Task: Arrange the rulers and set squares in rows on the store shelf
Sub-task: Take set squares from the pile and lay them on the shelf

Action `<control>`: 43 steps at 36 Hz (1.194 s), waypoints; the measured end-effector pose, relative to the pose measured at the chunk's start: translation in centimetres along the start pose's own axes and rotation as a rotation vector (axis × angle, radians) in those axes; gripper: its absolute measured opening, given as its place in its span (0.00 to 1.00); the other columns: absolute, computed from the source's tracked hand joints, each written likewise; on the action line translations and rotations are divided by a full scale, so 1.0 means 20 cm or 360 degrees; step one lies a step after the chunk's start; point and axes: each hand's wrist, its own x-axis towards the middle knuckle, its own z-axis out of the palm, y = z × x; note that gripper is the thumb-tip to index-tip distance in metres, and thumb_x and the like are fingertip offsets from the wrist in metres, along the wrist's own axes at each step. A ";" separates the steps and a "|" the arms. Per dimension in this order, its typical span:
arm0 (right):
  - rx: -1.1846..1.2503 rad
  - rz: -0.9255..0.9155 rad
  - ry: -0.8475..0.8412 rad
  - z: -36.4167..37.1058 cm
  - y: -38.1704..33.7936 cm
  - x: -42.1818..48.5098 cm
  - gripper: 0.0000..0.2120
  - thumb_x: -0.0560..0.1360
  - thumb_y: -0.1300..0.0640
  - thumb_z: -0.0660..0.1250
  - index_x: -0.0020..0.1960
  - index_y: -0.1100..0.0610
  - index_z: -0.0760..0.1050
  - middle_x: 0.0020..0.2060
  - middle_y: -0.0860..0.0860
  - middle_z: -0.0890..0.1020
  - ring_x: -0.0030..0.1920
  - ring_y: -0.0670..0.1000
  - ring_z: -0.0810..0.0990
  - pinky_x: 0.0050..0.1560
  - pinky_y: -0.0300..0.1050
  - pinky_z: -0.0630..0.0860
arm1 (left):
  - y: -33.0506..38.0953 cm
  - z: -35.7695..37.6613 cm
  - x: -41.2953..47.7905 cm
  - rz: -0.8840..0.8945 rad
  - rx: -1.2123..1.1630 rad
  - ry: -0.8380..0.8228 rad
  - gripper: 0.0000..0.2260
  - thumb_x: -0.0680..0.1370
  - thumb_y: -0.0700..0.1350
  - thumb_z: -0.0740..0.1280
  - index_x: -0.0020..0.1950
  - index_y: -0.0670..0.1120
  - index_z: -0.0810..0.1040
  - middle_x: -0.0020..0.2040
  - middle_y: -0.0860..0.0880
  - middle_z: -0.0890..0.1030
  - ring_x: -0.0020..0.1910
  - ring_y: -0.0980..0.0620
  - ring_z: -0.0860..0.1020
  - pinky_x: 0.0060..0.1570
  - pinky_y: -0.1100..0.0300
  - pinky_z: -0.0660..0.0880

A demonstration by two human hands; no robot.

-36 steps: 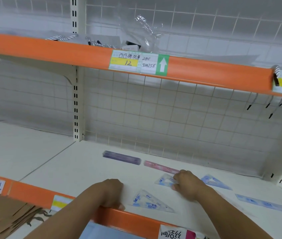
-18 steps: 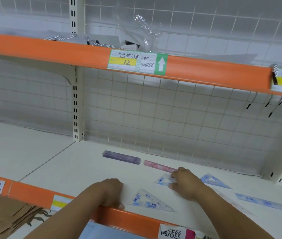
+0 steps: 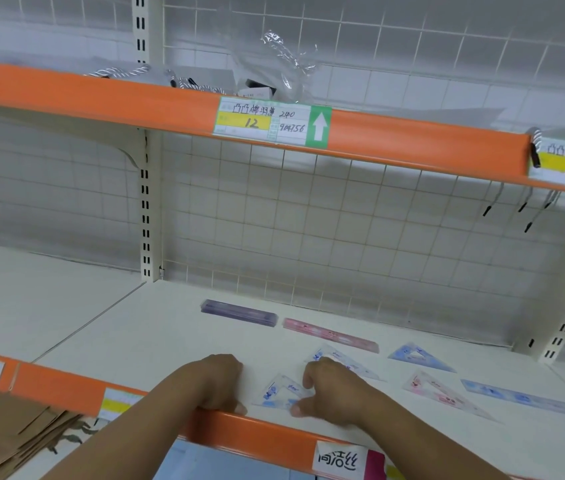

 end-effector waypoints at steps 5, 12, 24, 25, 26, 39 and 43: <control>0.0017 0.0063 -0.0065 0.00 -0.02 0.01 0.26 0.73 0.43 0.70 0.63 0.58 0.71 0.59 0.55 0.72 0.58 0.54 0.72 0.56 0.47 0.71 | 0.01 -0.01 -0.02 0.0006 -0.0025 -0.0006 0.31 0.76 0.56 0.68 0.75 0.45 0.62 0.72 0.46 0.67 0.70 0.47 0.68 0.69 0.55 0.65; -0.0047 0.0055 0.0060 0.03 -0.05 0.03 0.18 0.75 0.48 0.68 0.35 0.55 0.64 0.34 0.50 0.67 0.33 0.47 0.65 0.31 0.41 0.61 | 0.01 -0.02 -0.02 0.0019 0.0005 -0.0007 0.32 0.76 0.57 0.67 0.75 0.44 0.62 0.73 0.46 0.66 0.71 0.47 0.66 0.70 0.54 0.64; -0.0053 0.0112 -0.0106 -0.03 -0.06 0.04 0.22 0.75 0.53 0.69 0.32 0.57 0.59 0.30 0.50 0.62 0.29 0.47 0.60 0.28 0.40 0.57 | 0.02 -0.03 -0.05 0.0006 -0.0028 -0.0010 0.31 0.76 0.56 0.67 0.75 0.45 0.62 0.73 0.47 0.66 0.71 0.48 0.67 0.68 0.55 0.65; -0.0043 0.0116 -0.0109 -0.03 -0.06 0.04 0.20 0.75 0.53 0.69 0.33 0.58 0.61 0.31 0.50 0.63 0.30 0.47 0.61 0.29 0.39 0.58 | 0.02 -0.03 -0.05 0.0006 -0.0034 -0.0010 0.31 0.76 0.56 0.67 0.75 0.45 0.62 0.73 0.47 0.66 0.71 0.48 0.67 0.68 0.55 0.65; -0.0029 0.0119 -0.0109 -0.03 -0.07 0.04 0.17 0.75 0.53 0.69 0.37 0.59 0.64 0.32 0.50 0.64 0.31 0.47 0.62 0.29 0.39 0.59 | 0.02 -0.03 -0.05 0.0006 -0.0039 -0.0008 0.31 0.76 0.55 0.67 0.75 0.45 0.62 0.73 0.47 0.66 0.71 0.48 0.67 0.68 0.55 0.65; -0.0072 -0.0032 -0.0002 -0.01 -0.03 0.00 0.24 0.75 0.52 0.68 0.68 0.55 0.68 0.63 0.54 0.75 0.62 0.56 0.74 0.59 0.49 0.72 | 0.02 -0.03 -0.05 0.0004 -0.0036 -0.0020 0.32 0.76 0.56 0.68 0.75 0.44 0.62 0.73 0.46 0.66 0.71 0.47 0.66 0.69 0.55 0.64; -0.0190 -0.0072 -0.0024 -0.04 -0.01 0.00 0.22 0.75 0.52 0.67 0.67 0.57 0.70 0.61 0.55 0.77 0.60 0.56 0.75 0.60 0.51 0.74 | 0.02 -0.03 -0.05 -0.0001 -0.0038 -0.0019 0.32 0.76 0.56 0.67 0.75 0.44 0.62 0.73 0.47 0.66 0.71 0.47 0.66 0.69 0.55 0.65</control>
